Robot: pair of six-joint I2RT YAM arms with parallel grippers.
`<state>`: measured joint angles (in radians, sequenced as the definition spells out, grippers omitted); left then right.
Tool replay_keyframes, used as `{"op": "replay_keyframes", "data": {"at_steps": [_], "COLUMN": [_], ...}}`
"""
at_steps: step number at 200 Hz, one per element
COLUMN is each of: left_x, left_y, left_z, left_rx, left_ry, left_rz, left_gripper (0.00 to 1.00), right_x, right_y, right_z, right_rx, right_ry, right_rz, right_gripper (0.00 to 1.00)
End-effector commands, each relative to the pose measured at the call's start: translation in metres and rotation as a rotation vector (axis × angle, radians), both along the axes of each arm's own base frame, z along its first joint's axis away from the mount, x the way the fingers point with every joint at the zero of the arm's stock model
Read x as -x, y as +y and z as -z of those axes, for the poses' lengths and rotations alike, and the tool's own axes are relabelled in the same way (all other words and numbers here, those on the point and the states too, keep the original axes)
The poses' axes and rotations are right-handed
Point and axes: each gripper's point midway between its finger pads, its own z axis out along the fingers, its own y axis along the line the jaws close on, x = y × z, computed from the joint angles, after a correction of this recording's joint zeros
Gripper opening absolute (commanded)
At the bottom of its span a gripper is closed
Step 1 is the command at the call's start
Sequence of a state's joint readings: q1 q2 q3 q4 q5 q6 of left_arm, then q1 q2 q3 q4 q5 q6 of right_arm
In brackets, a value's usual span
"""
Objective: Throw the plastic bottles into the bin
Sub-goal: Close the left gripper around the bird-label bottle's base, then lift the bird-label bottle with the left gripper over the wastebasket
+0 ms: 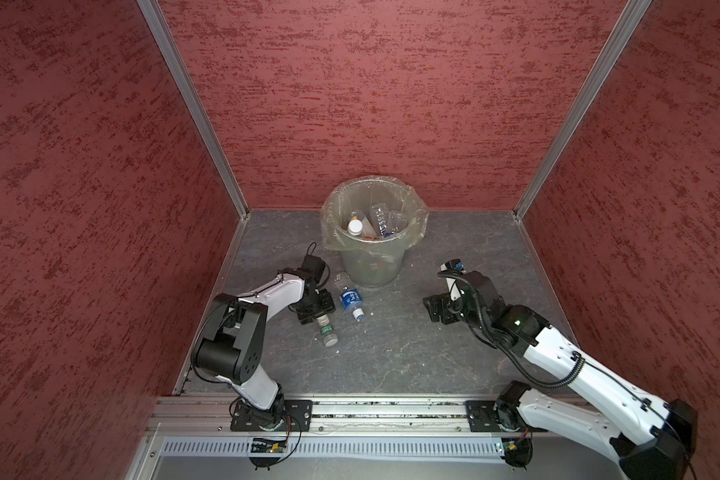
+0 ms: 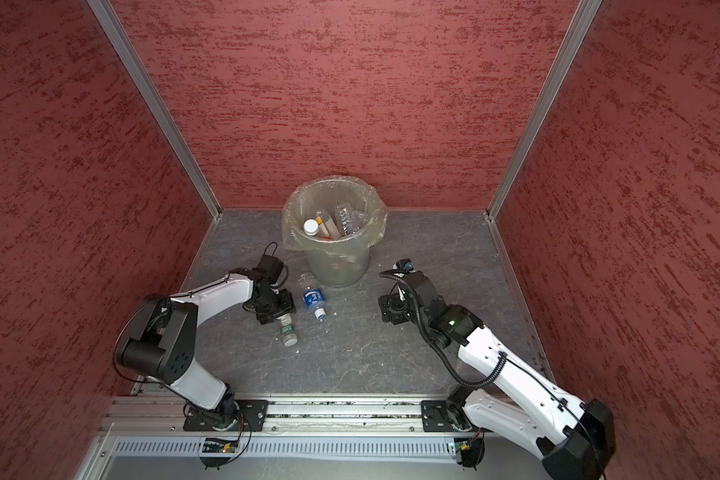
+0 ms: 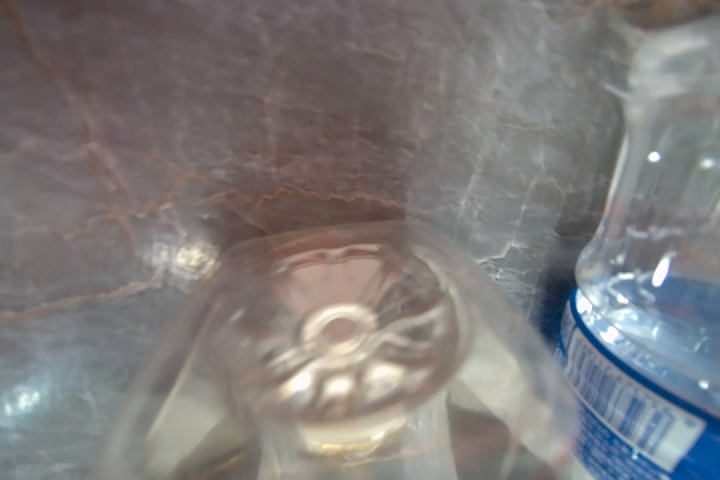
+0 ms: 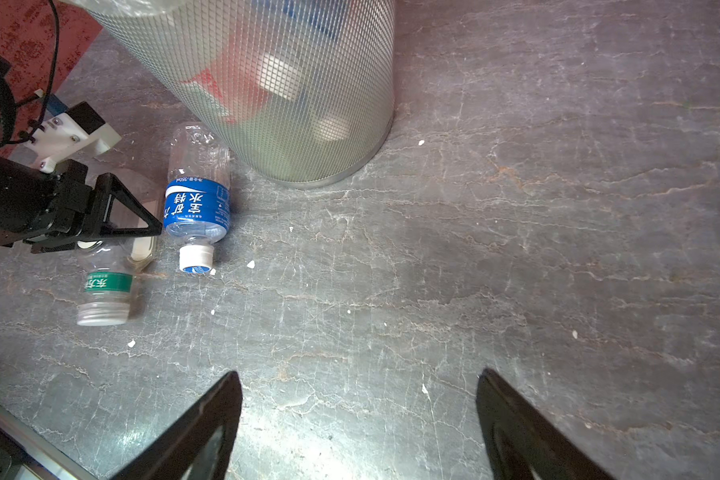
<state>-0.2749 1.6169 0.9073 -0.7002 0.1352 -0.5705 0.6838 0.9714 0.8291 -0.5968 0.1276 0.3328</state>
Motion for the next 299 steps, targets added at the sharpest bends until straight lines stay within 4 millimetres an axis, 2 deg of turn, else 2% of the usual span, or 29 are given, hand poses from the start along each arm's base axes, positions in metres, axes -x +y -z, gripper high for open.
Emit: {"op": "replay_keyframes", "data": {"at_steps": [1, 53, 138, 197, 239, 272, 299], "left_x": [0.0, 0.003, 0.023, 0.04, 0.054, 0.065, 0.072], "left_y": [-0.004, -0.011, -0.001, -0.011, -0.022, -0.021, -0.02], "left_z": [0.0, -0.02, -0.075, -0.106, -0.14, -0.162, -0.18], "left_rx": [0.04, 0.107, 0.103, 0.159, 0.167, 0.18, 0.189], "left_ry": [-0.033, -0.154, -0.407, -0.549, -0.68, -0.763, -0.823], "left_rz": [0.025, 0.06, 0.08, 0.133, 0.205, 0.225, 0.238], "left_gripper": [0.63, 0.5, 0.48, 0.48, 0.49, 0.49, 0.49], "right_x": [0.0, 0.0, -0.001, -0.003, -0.004, -0.01, -0.012], "right_y": [-0.003, -0.003, -0.001, 0.003, 0.008, 0.014, 0.019], "right_z": [-0.004, -0.004, -0.002, 0.002, 0.008, 0.012, 0.007], "right_rx": [0.001, -0.001, 0.002, -0.008, -0.022, -0.019, -0.038], "right_ry": [-0.016, -0.016, -0.012, -0.002, 0.008, -0.001, -0.038], "right_rz": [0.019, 0.019, 0.016, 0.011, 0.005, 0.005, -0.002], "right_gripper": [0.89, 0.89, 0.89, 0.89, 0.89, 0.89, 0.9]}}
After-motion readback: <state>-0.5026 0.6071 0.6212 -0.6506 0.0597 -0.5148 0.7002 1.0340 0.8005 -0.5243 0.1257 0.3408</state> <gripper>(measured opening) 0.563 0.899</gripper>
